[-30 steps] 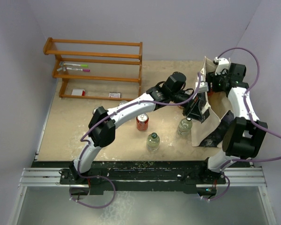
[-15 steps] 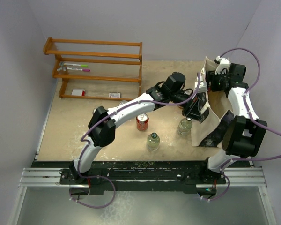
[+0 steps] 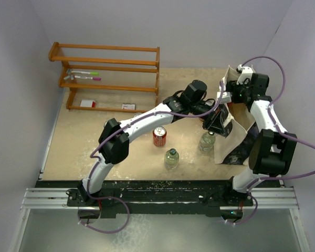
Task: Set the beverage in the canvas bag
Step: Place the drink in the canvas bag.
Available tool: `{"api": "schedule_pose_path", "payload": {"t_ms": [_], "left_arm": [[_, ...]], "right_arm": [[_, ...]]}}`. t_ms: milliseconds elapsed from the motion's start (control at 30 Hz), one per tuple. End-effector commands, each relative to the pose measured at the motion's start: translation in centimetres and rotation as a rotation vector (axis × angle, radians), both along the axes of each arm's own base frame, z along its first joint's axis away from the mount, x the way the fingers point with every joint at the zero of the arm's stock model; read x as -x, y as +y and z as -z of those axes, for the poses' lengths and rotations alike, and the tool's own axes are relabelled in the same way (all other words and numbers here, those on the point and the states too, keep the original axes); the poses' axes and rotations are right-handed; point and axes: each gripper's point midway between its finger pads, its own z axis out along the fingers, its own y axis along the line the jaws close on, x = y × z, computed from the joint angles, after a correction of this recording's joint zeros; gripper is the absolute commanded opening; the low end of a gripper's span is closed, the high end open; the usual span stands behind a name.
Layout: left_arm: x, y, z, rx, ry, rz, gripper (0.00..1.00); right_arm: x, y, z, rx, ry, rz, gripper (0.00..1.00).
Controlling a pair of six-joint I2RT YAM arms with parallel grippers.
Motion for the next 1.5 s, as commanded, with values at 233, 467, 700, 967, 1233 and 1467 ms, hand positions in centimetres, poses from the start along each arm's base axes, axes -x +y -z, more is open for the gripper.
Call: {"api": "schedule_pose_path", "payload": {"t_ms": [233,467,700,967,1233,1467], "left_arm": [[0.3,0.9,-2.6,0.053,-0.042,0.030,0.00],[0.3,1.2,-3.7,0.070,-0.079,0.024,0.00],[0.7,1.8,-5.5,0.099,-0.116,0.041,0.00],[1.4,2.6,-7.0,0.126,-0.158,0.066,0.00],[1.3,2.3,-8.6,0.164,-0.175,0.066,0.00],[0.7,1.0,-9.4,0.191,-0.174,0.050,0.00]], "right_arm": [[-0.1,-1.2,3.8,0.074,0.036,0.041,0.09],[-0.2,-2.5,4.1,0.153,0.040,0.044,0.06],[-0.4,-3.4,2.4,0.236,0.054,-0.031,0.05],[0.5,-4.7,2.6,0.292,0.112,-0.144,0.04],[0.9,-4.4,3.9,0.233,0.126,-0.161,0.05],[0.6,-3.8,4.4,0.155,0.067,-0.069,0.09]]}}
